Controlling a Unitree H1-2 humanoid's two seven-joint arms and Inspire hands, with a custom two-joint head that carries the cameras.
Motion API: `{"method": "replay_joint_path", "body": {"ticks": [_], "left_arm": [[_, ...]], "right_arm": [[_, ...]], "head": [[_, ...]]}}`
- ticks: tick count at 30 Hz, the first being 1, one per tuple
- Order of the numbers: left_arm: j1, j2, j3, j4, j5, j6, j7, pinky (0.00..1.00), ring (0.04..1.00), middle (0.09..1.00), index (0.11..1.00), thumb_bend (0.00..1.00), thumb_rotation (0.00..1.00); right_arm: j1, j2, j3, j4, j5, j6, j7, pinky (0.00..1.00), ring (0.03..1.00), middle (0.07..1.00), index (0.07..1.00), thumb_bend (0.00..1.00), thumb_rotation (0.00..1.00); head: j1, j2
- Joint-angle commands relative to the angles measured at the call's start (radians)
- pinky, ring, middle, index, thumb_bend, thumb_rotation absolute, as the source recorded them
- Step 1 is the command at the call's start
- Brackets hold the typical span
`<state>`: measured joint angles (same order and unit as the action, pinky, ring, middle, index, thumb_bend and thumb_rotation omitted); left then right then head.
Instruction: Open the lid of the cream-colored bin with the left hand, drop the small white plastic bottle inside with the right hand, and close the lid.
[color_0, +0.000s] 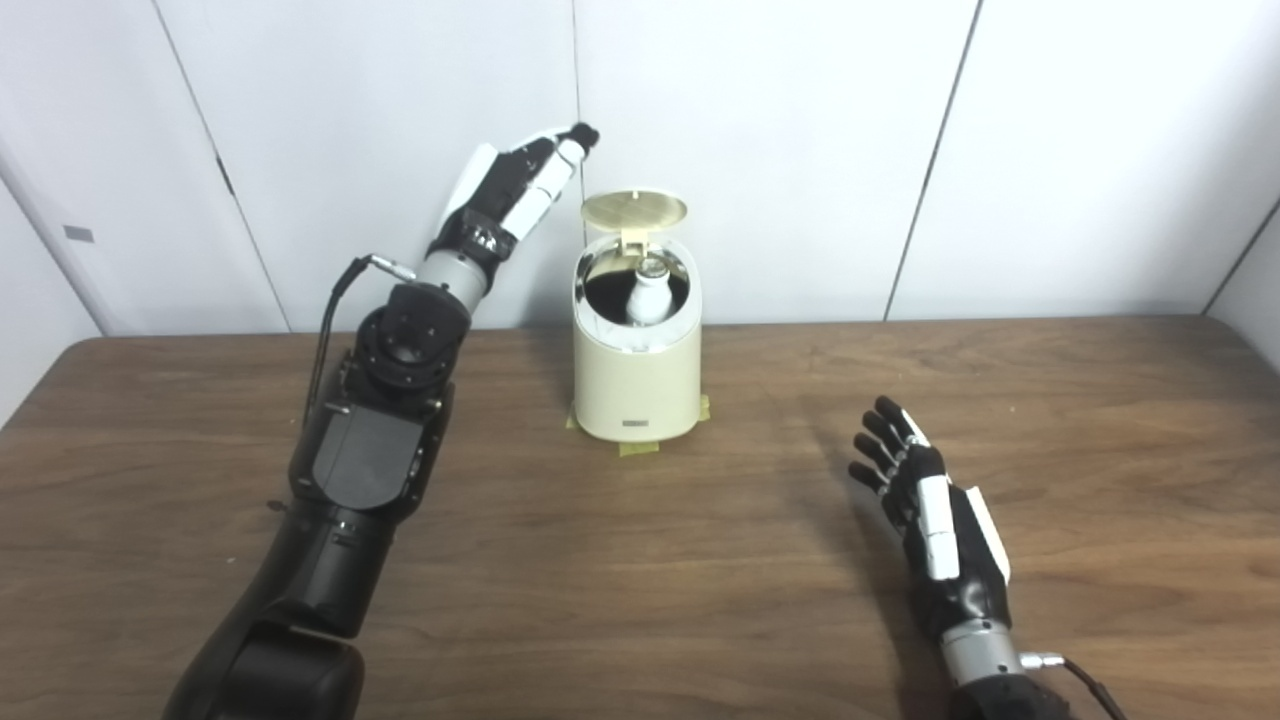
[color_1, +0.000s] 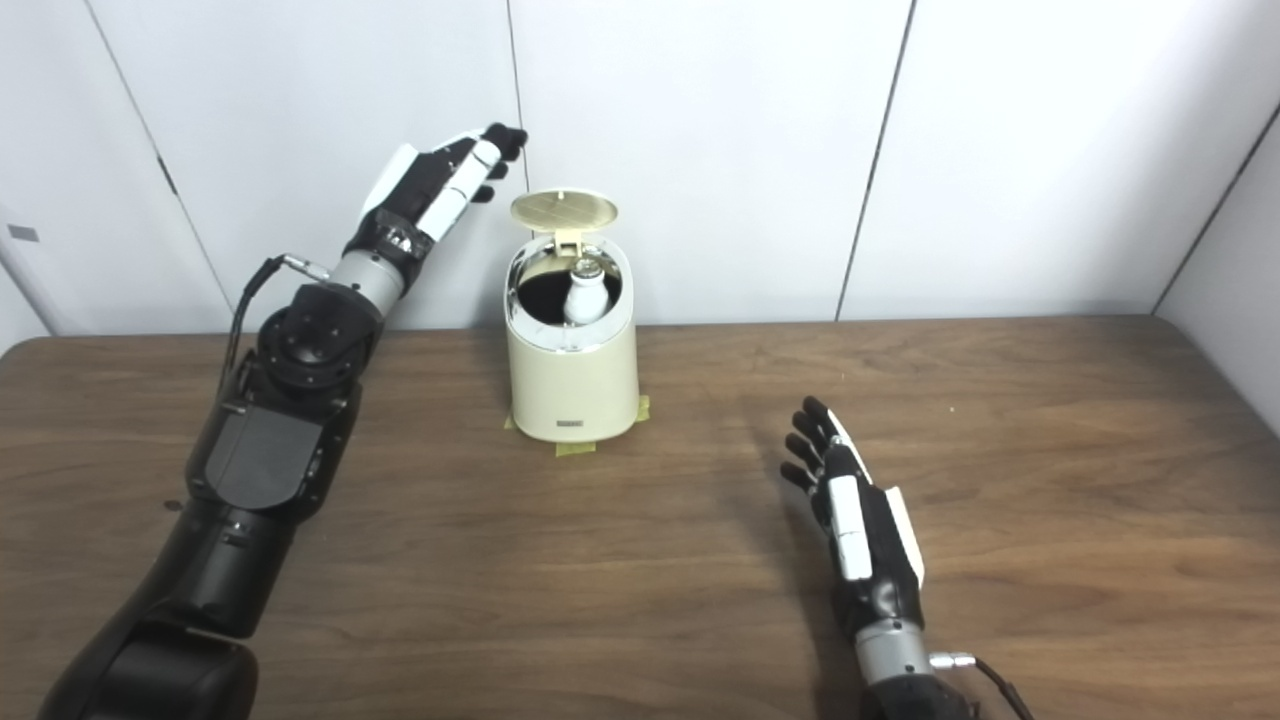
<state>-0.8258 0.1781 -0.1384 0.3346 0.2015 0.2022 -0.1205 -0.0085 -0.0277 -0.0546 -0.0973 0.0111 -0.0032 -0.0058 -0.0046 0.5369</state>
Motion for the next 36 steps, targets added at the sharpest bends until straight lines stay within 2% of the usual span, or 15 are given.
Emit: {"method": "replay_joint_path", "body": {"ticks": [1, 7, 12, 17, 20, 26, 36], "left_arm": [[-0.071, 0.022, -0.004, -0.011, 0.022, -0.049, 0.005, 0.83, 0.866, 0.838, 0.843, 0.52, 0.97], [-0.088, 0.045, -0.040, -0.012, 0.076, -0.067, -0.008, 0.83, 0.819, 0.782, 0.799, 0.48, 0.99], [-0.097, 0.058, -0.067, -0.020, 0.133, -0.056, -0.007, 0.84, 0.786, 0.726, 0.724, 0.45, 0.99], [-0.104, 0.065, -0.077, -0.022, 0.156, -0.062, -0.012, 0.85, 0.776, 0.706, 0.705, 0.46, 0.98], [-0.109, 0.082, -0.105, -0.021, 0.200, -0.086, -0.013, 0.82, 0.757, 0.691, 0.696, 0.46, 0.99], [-0.115, 0.096, -0.138, -0.035, 0.253, -0.105, -0.030, 0.79, 0.759, 0.702, 0.689, 0.49, 1.00], [-0.118, 0.093, -0.158, -0.041, 0.293, -0.111, -0.051, 0.79, 0.757, 0.705, 0.665, 0.54, 1.00]], "right_arm": [[-0.037, -0.009, 0.003, -0.025, -0.015, -0.040, -0.005, 0.83, 0.904, 0.916, 0.908, 0.67, 0.98], [-0.038, -0.013, -0.001, -0.028, -0.001, -0.007, 0.001, 0.82, 0.898, 0.913, 0.914, 0.64, 0.98], [-0.037, -0.012, -0.006, -0.026, 0.016, 0.024, 0.001, 0.84, 0.897, 0.910, 0.920, 0.63, 0.98], [-0.035, -0.012, -0.009, -0.024, 0.025, 0.046, 0.000, 0.85, 0.905, 0.911, 0.923, 0.63, 0.96], [-0.036, -0.011, -0.010, -0.026, 0.032, 0.055, 0.000, 0.85, 0.906, 0.912, 0.928, 0.62, 0.95], [-0.038, -0.014, -0.012, -0.019, 0.033, 0.064, 0.000, 0.85, 0.907, 0.911, 0.933, 0.59, 0.95], [-0.045, -0.019, -0.007, 0.001, 0.018, 0.055, -0.006, 0.85, 0.907, 0.910, 0.943, 0.59, 0.96]], "head": [[-0.003, 0.002], [-0.004, 0.003], [-0.004, 0.004], [-0.006, 0.006], [-0.005, 0.006], [-0.007, 0.007], [-0.007, 0.009]]}}
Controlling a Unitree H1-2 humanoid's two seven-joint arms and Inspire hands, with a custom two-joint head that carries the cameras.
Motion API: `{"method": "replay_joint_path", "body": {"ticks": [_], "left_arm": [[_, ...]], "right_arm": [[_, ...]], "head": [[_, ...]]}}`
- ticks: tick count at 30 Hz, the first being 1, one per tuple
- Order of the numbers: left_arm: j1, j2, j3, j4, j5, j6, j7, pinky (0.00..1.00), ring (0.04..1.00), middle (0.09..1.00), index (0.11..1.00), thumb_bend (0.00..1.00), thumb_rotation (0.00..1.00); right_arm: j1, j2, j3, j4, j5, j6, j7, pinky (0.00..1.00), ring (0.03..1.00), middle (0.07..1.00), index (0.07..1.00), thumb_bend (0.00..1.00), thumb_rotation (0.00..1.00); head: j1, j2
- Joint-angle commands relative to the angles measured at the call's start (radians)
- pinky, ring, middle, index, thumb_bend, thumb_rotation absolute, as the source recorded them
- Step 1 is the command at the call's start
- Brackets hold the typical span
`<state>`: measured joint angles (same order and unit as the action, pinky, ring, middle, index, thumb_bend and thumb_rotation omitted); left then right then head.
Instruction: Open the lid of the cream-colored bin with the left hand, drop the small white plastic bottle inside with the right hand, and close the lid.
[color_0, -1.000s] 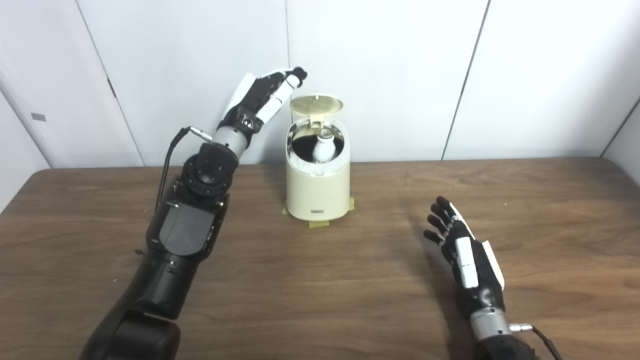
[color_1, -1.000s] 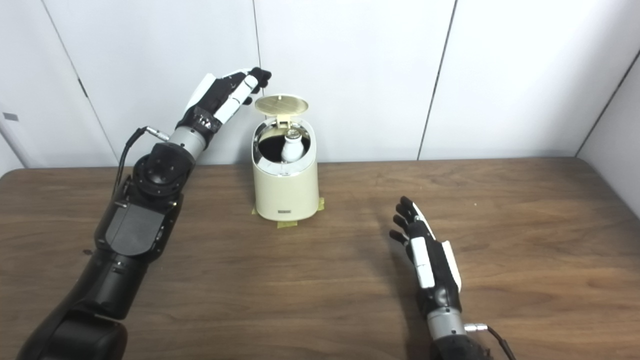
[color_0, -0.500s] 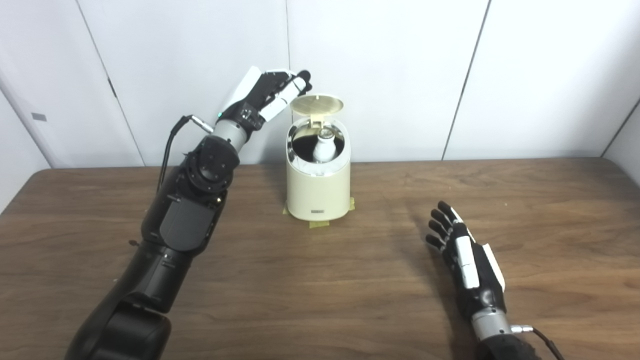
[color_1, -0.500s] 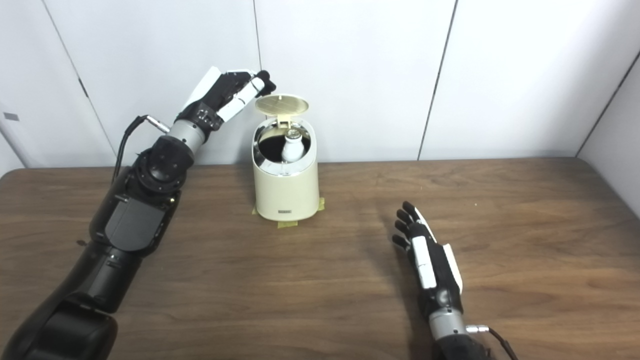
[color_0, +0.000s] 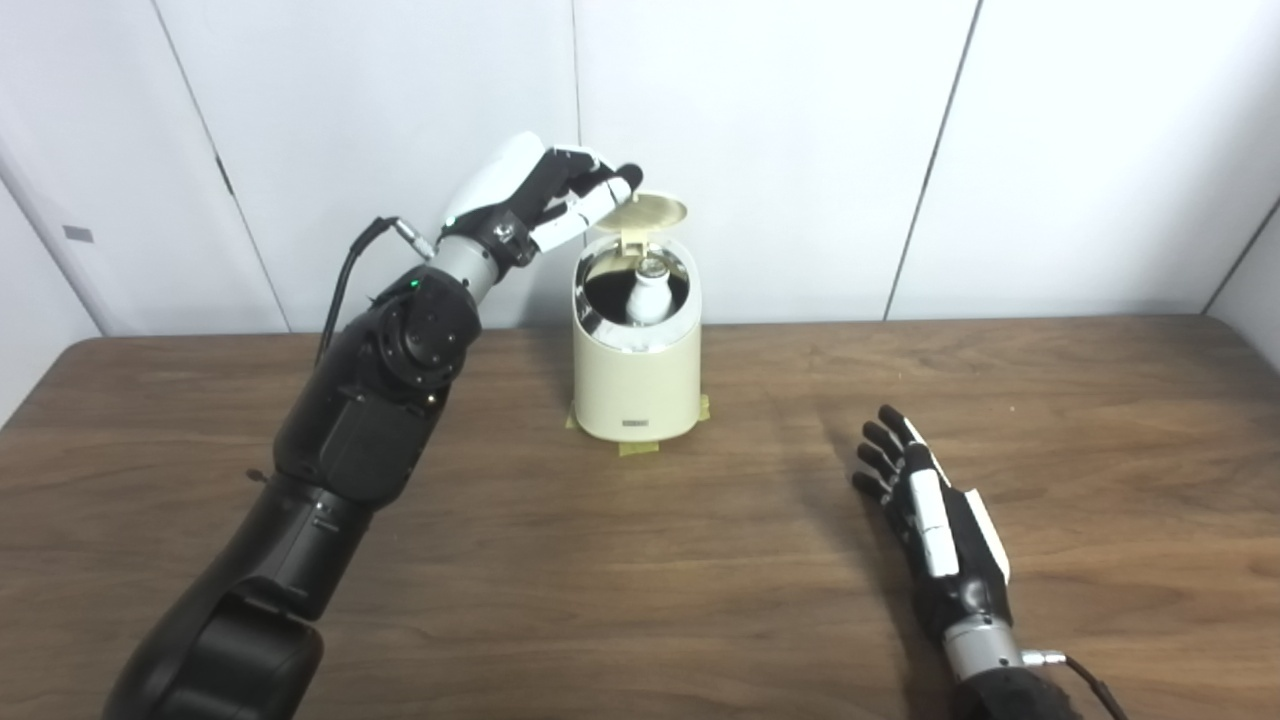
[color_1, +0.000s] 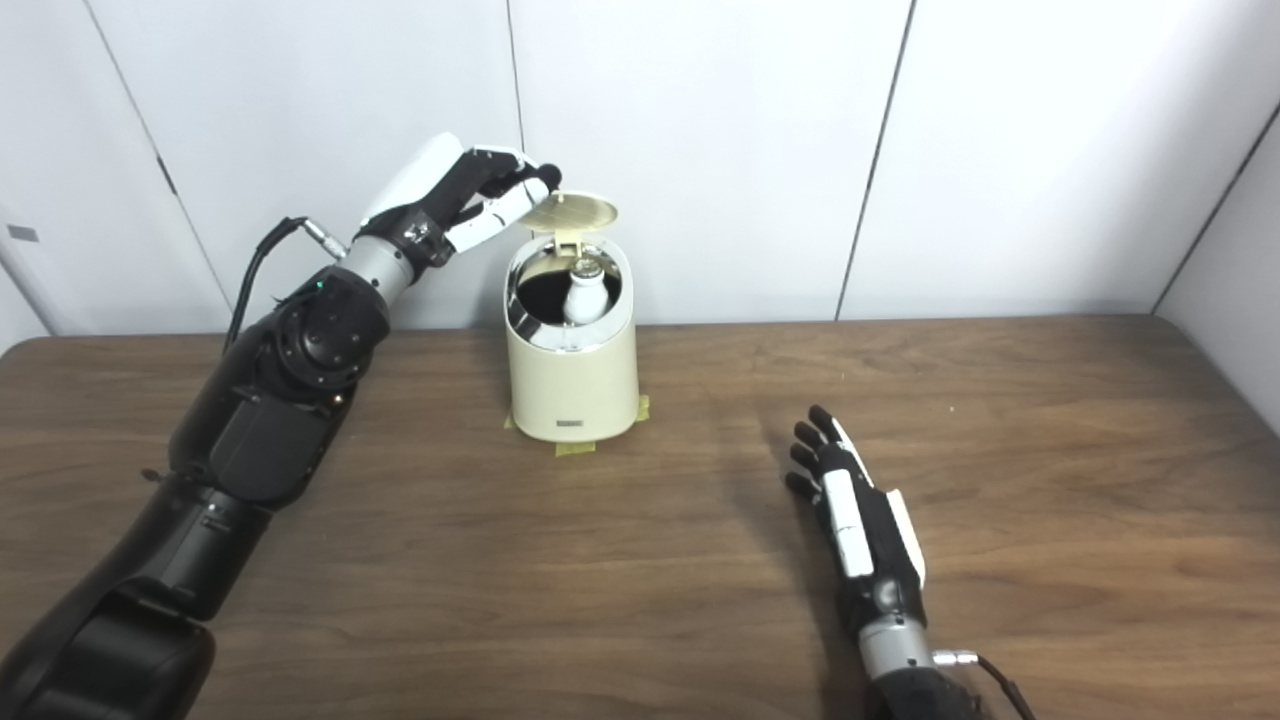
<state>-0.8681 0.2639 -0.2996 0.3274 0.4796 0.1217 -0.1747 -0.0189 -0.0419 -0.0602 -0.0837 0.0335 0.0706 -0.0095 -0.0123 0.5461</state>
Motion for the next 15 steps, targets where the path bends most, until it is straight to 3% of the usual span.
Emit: {"method": "replay_joint_path", "body": {"ticks": [1, 6, 11, 15], "left_arm": [[-0.076, 0.008, 0.001, -0.033, 0.018, -0.033, 0.002, 0.79, 0.756, 0.704, 0.664, 0.54, 1.00], [-0.072, 0.015, -0.011, -0.043, 0.032, -0.042, -0.012, 0.81, 0.792, 0.731, 0.673, 0.54, 1.00], [-0.063, 0.026, -0.024, -0.045, 0.059, -0.077, -0.020, 0.72, 0.777, 0.731, 0.674, 0.53, 1.00], [-0.050, 0.026, -0.022, -0.038, 0.050, -0.094, -0.031, 0.76, 0.779, 0.742, 0.689, 0.54, 1.00]], "right_arm": [[-0.037, -0.006, -0.003, -0.008, -0.005, -0.020, -0.004, 0.85, 0.908, 0.910, 0.943, 0.59, 0.96], [-0.044, -0.004, -0.013, 0.004, 0.009, -0.016, -0.007, 0.85, 0.904, 0.906, 0.941, 0.60, 0.95], [-0.047, 0.000, -0.016, -0.004, 0.019, 0.001, -0.006, 0.86, 0.907, 0.907, 0.943, 0.61, 0.96], [-0.052, 0.000, -0.015, 0.000, 0.016, 0.002, -0.012, 0.86, 0.902, 0.902, 0.938, 0.61, 0.96]], "head": [[0.004, 0.001], [0.013, -0.002], [0.012, -0.003], [0.010, -0.003]]}}
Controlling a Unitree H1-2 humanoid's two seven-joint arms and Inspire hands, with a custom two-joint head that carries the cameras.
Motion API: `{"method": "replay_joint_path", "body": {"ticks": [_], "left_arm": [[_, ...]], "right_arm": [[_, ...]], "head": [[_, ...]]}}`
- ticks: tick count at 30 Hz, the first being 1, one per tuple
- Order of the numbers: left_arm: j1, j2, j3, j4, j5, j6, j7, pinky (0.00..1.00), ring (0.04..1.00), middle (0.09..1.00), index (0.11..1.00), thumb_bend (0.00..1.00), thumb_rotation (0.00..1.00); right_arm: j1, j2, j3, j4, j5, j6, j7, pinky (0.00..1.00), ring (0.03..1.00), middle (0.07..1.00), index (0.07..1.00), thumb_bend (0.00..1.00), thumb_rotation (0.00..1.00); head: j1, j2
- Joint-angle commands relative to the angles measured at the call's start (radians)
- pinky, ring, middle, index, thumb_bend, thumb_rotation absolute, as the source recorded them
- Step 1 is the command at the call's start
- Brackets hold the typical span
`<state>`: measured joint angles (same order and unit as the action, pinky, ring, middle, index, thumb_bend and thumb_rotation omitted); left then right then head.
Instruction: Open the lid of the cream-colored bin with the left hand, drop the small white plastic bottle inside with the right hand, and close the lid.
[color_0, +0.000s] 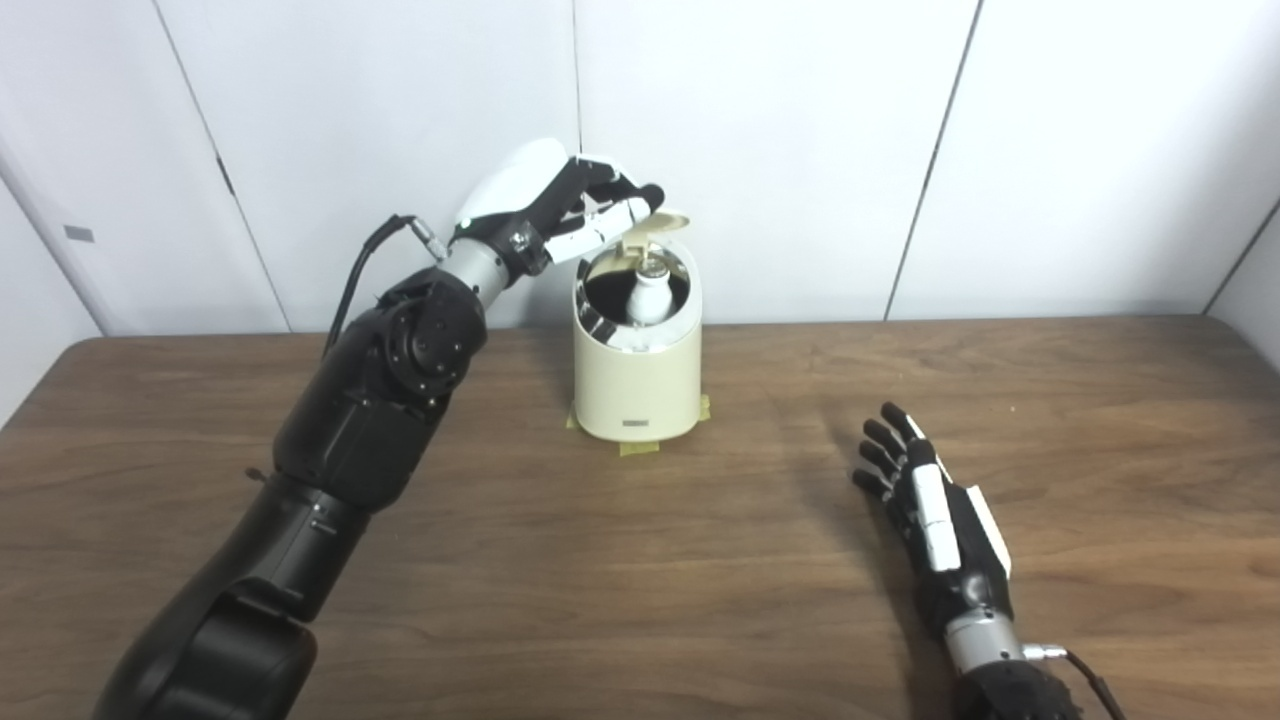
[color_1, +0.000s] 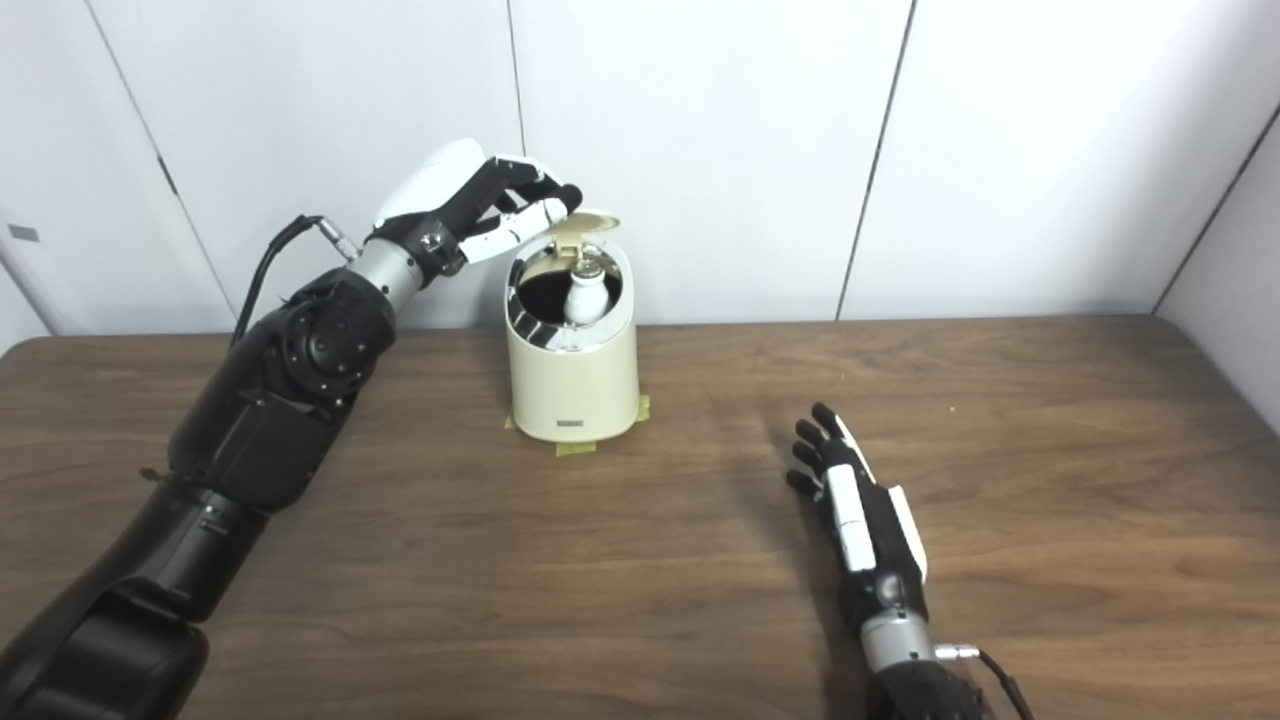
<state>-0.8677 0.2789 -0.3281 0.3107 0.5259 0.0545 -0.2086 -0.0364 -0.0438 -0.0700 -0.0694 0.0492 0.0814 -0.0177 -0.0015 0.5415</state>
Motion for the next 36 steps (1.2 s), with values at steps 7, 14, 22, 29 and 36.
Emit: {"method": "replay_joint_path", "body": {"ticks": [7, 14, 22, 29, 36], "left_arm": [[-0.026, 0.030, -0.026, -0.005, 0.048, -0.064, 0.004, 0.68, 0.750, 0.739, 0.700, 0.56, 0.99], [-0.007, 0.050, -0.056, 0.003, 0.115, -0.096, 0.011, 0.67, 0.763, 0.743, 0.704, 0.58, 0.98], [0.009, 0.066, -0.089, -0.008, 0.213, -0.120, 0.019, 0.71, 0.790, 0.750, 0.704, 0.56, 0.98], [0.017, 0.078, -0.107, -0.026, 0.267, -0.129, 0.003, 0.73, 0.797, 0.754, 0.713, 0.55, 0.98], [0.027, 0.093, -0.125, -0.044, 0.323, -0.150, 0.022, 0.72, 0.768, 0.726, 0.692, 0.55, 0.96]], "right_arm": [[-0.038, -0.001, -0.005, -0.015, 0.005, -0.012, -0.005, 0.86, 0.902, 0.904, 0.942, 0.62, 0.96], [-0.036, -0.004, -0.004, -0.019, -0.005, -0.012, -0.013, 0.85, 0.892, 0.895, 0.937, 0.61, 0.96], [-0.035, -0.007, -0.010, -0.017, -0.001, -0.015, -0.016, 0.85, 0.891, 0.892, 0.936, 0.60, 0.96], [-0.033, -0.011, -0.011, -0.018, -0.002, -0.015, -0.015, 0.86, 0.889, 0.890, 0.936, 0.61, 0.97], [-0.031, -0.012, -0.010, -0.022, -0.008, -0.013, -0.019, 0.85, 0.885, 0.884, 0.936, 0.61, 0.96]], "head": [[-0.007, 0.002], [-0.011, 0.004], [-0.011, 0.010], [-0.010, 0.012], [-0.013, 0.023]]}}
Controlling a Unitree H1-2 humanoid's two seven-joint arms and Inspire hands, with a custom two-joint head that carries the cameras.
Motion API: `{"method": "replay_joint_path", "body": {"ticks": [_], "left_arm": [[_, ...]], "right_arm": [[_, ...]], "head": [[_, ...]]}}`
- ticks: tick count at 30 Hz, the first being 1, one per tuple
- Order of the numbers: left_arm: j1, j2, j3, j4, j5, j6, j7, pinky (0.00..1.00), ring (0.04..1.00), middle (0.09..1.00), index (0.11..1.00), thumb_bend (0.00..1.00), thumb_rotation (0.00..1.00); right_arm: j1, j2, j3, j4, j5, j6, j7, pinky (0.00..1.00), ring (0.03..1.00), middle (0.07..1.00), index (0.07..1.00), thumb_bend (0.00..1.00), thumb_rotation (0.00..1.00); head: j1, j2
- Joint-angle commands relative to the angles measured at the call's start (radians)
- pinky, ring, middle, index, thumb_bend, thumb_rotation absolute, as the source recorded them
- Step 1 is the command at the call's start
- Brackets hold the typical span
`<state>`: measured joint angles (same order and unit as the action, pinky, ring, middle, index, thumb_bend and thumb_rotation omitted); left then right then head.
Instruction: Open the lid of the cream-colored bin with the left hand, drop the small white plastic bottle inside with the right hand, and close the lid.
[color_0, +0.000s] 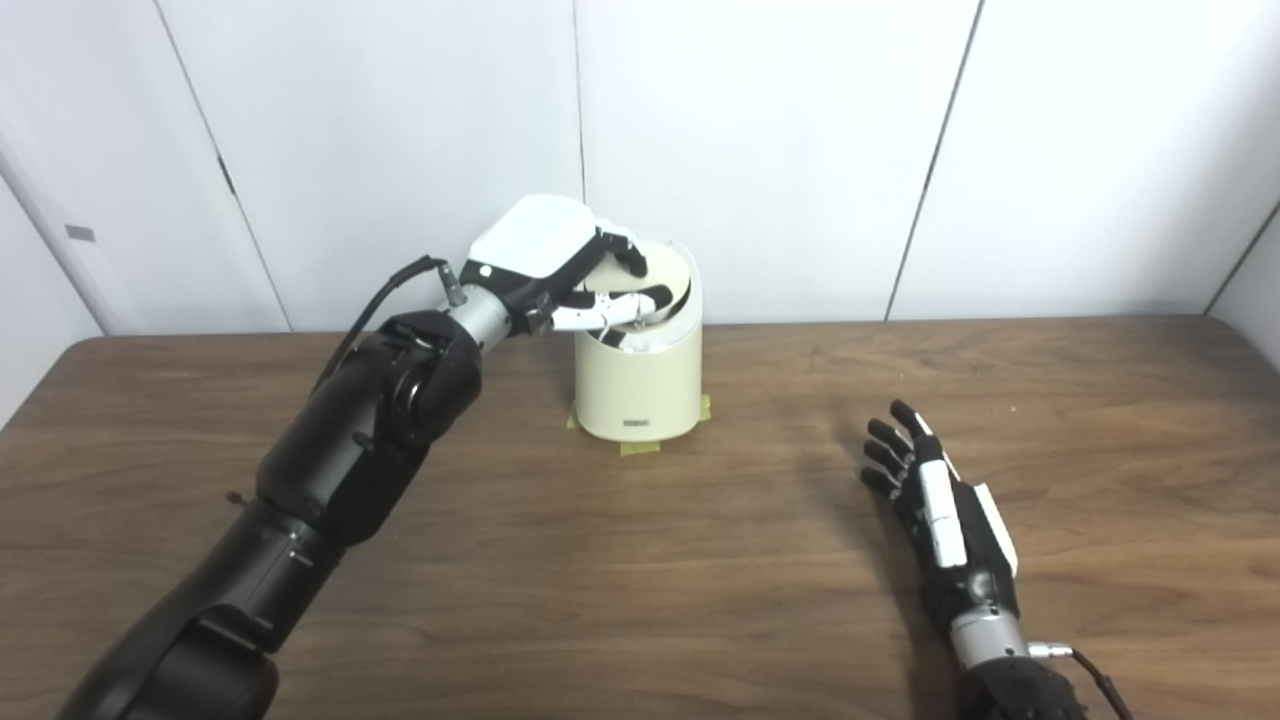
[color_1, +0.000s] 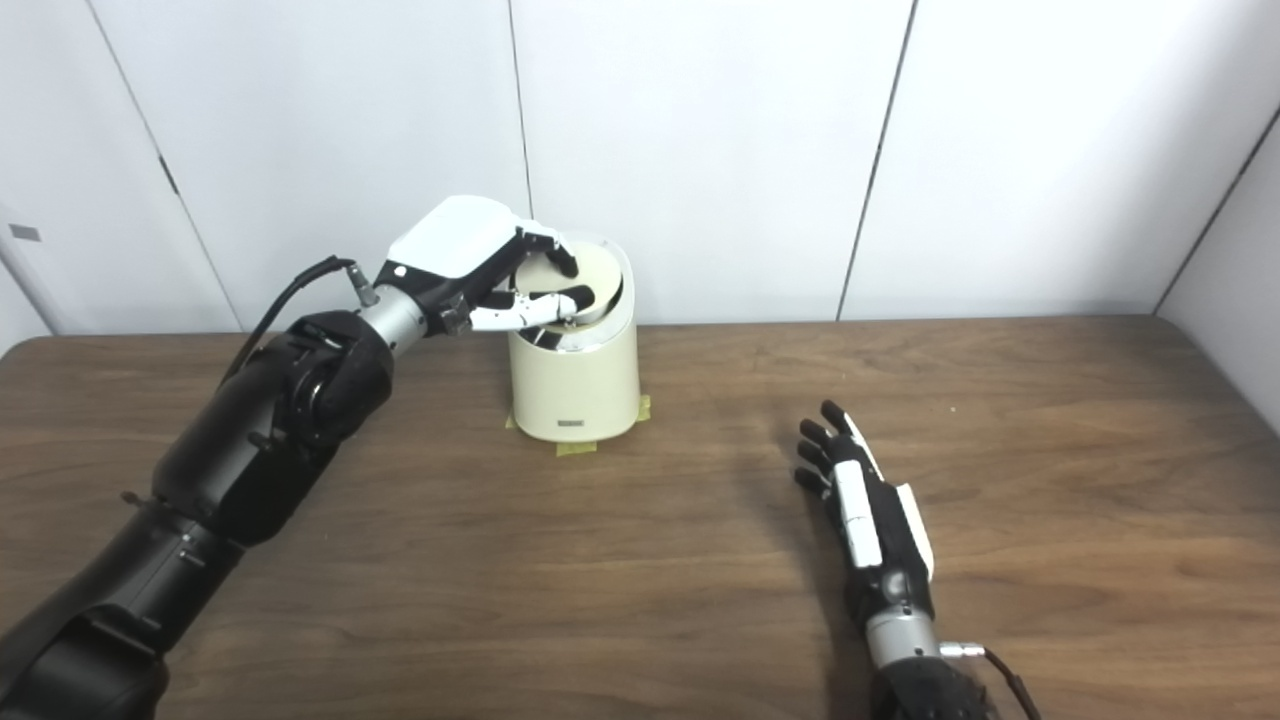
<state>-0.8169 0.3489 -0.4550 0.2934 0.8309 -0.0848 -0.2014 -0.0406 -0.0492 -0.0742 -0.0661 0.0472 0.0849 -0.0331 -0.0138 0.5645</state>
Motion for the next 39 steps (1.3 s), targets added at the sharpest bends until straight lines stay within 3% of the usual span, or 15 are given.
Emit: {"method": "replay_joint_path", "body": {"ticks": [1, 15, 18, 33, 39], "left_arm": [[-0.018, 0.026, -0.004, -0.034, 0.039, -0.012, 0.023, 0.73, 0.767, 0.724, 0.691, 0.55, 0.97], [0.054, 0.057, -0.036, -0.166, 0.206, -0.029, 0.020, 0.87, 0.776, 0.729, 0.712, 0.53, 0.99], [0.064, 0.057, -0.037, -0.162, 0.218, -0.036, 0.027, 0.88, 0.784, 0.733, 0.706, 0.53, 0.95], [0.065, 0.057, -0.078, -0.097, 0.313, -0.056, 0.042, 0.94, 0.841, 0.794, 0.754, 0.53, 0.99], [0.067, 0.074, -0.105, -0.113, 0.369, -0.062, 0.046, 0.95, 0.842, 0.783, 0.710, 0.50, 0.99]], "right_arm": [[-0.027, -0.008, -0.006, -0.024, -0.007, -0.018, -0.002, 0.84, 0.885, 0.884, 0.935, 0.61, 0.96], [-0.022, -0.008, -0.002, -0.059, -0.025, 0.030, -0.007, 0.85, 0.888, 0.865, 0.936, 0.62, 0.97], [-0.022, -0.008, -0.002, -0.061, -0.026, 0.033, -0.007, 0.86, 0.890, 0.862, 0.934, 0.62, 0.96], [-0.019, -0.005, -0.001, -0.092, -0.051, 0.060, -0.022, 0.84, 0.879, 0.857, 0.930, 0.60, 0.99], [-0.016, -0.010, -0.002, -0.093, -0.063, 0.061, -0.025, 0.83, 0.876, 0.857, 0.934, 0.59, 1.00]], "head": [[-0.002, 0.003], [-0.009, 0.027], [-0.008, 0.031], [-0.009, 0.049], [-0.009, 0.055]]}}
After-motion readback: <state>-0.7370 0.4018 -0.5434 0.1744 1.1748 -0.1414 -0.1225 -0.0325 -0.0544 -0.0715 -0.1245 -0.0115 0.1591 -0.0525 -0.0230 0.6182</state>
